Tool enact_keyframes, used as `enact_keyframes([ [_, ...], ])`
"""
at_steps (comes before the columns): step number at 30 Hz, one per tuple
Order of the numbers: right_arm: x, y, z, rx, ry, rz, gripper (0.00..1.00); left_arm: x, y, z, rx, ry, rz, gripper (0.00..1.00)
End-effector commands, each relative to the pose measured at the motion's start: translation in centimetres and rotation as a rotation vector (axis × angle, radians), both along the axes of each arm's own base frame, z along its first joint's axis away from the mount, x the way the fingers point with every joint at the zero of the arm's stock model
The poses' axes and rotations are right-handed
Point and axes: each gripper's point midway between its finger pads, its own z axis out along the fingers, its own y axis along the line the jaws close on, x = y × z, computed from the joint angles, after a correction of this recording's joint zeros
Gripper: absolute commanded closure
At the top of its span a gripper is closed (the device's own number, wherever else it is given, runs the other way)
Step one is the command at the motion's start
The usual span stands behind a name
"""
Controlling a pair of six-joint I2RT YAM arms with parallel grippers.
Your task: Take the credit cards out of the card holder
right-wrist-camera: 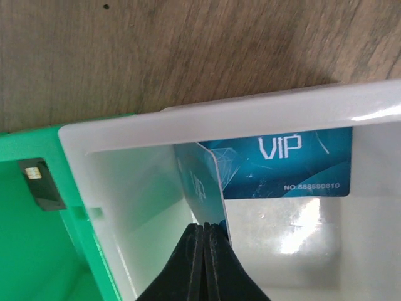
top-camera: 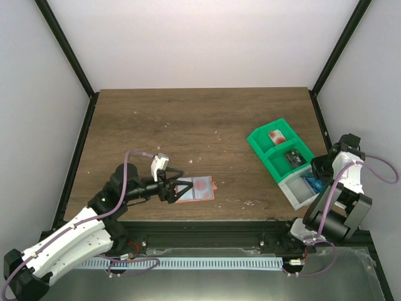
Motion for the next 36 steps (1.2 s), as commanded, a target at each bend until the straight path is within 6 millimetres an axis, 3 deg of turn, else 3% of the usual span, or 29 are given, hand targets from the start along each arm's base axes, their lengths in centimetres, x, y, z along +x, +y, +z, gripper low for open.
enact_keyframes([
  [1, -0.3, -1.4, 0.4, -0.079, 0.047, 0.011, 1.00, -0.2, -0.2, -0.2, -0.005, 0.003, -0.014, 0.00],
  [25, -1.0, -2.5, -2.0, -0.142, 0.101, 0.035, 1.00, 0.2, -0.4, -0.9, 0.018, 0.020, -0.006, 0.00],
  [32, 0.0, -3.4, -0.2, -0.198, 0.056, 0.059, 1.00, 0.3, -0.5, -1.4, 0.030, 0.033, -0.007, 0.00],
  [36, 0.6, -2.5, 0.7, -0.175, 0.003, 0.080, 0.99, 0.4, -0.6, -1.6, 0.037, 0.038, -0.007, 0.00],
])
